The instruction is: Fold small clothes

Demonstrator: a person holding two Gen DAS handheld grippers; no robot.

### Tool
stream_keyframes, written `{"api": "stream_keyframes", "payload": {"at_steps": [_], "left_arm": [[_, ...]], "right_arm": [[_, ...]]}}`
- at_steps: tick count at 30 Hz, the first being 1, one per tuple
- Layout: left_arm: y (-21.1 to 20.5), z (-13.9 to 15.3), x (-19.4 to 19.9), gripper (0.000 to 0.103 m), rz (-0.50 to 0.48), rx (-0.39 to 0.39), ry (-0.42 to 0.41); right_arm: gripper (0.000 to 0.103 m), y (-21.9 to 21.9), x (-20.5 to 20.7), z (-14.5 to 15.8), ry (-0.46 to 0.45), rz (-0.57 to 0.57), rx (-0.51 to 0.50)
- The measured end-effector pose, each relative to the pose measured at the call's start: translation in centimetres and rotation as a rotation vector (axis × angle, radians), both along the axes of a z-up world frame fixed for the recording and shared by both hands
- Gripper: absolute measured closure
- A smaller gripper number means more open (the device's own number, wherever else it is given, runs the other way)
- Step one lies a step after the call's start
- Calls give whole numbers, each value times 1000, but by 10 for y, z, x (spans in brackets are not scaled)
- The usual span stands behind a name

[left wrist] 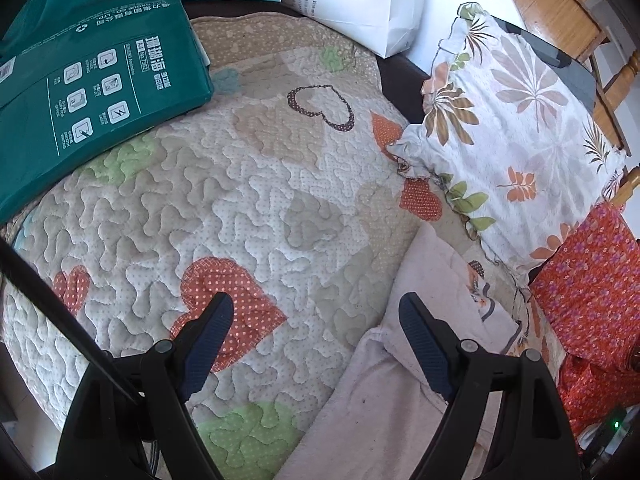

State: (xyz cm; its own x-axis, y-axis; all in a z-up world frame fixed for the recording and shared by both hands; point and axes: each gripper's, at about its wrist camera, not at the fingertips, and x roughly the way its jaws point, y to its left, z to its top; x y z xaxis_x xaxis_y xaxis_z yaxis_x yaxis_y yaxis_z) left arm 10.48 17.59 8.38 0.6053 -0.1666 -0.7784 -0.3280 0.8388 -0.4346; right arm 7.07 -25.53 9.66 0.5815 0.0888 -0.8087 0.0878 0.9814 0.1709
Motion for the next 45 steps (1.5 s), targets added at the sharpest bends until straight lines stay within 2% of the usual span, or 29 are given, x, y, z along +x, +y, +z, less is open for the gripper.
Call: {"api": "stream_keyframes", "payload": {"at_steps": [5,13,15,17,19,21,24,27,29,33,35,37,39,41,43,45], "left_arm": [[1,0,0,19,-14,-5,6],[16,6,0,19,17,-8,-17],[17,6,1,19,21,14,-18],[17,4,2,19,12,14,-13],[15,2,2,19,-6,16,-4],[11,0,2,19,-43,27,-1],[5,-5,-2,19,-101,27,4],[-2,-13,-9,19,-160,8,17],[-8,-21,-16,19,-202,5,25],[-26,-38,-36,19,-299,-51,46],[-39,-53,-45,20,-353,-109,76],[-49,-67,-53,25,-396,-159,105],[-57,-71,-67,26,-417,-138,63],[-61,-71,-79,26,-452,-148,59],[-58,-74,-89,27,-463,-217,60],[-49,-83,-105,34,-458,-329,75]], "right_arm": [[74,74,42,-22,29,135,31],[77,186,106,-76,139,297,193],[74,213,117,-91,191,330,221],[71,222,117,-84,177,338,231],[71,212,108,-70,168,345,314],[71,187,83,-48,115,310,293],[59,132,30,-24,53,245,257],[49,58,-41,-15,9,85,222],[48,12,-84,-20,0,-48,211],[45,-69,-163,-52,23,-312,271],[45,-83,-185,-75,48,-362,330],[44,-86,-200,-98,47,-373,442],[44,-82,-211,-101,-27,-376,503],[44,-73,-209,-108,-43,-322,653],[44,-64,-205,-120,-24,-269,772],[44,-51,-204,-125,-23,-238,784]]}}
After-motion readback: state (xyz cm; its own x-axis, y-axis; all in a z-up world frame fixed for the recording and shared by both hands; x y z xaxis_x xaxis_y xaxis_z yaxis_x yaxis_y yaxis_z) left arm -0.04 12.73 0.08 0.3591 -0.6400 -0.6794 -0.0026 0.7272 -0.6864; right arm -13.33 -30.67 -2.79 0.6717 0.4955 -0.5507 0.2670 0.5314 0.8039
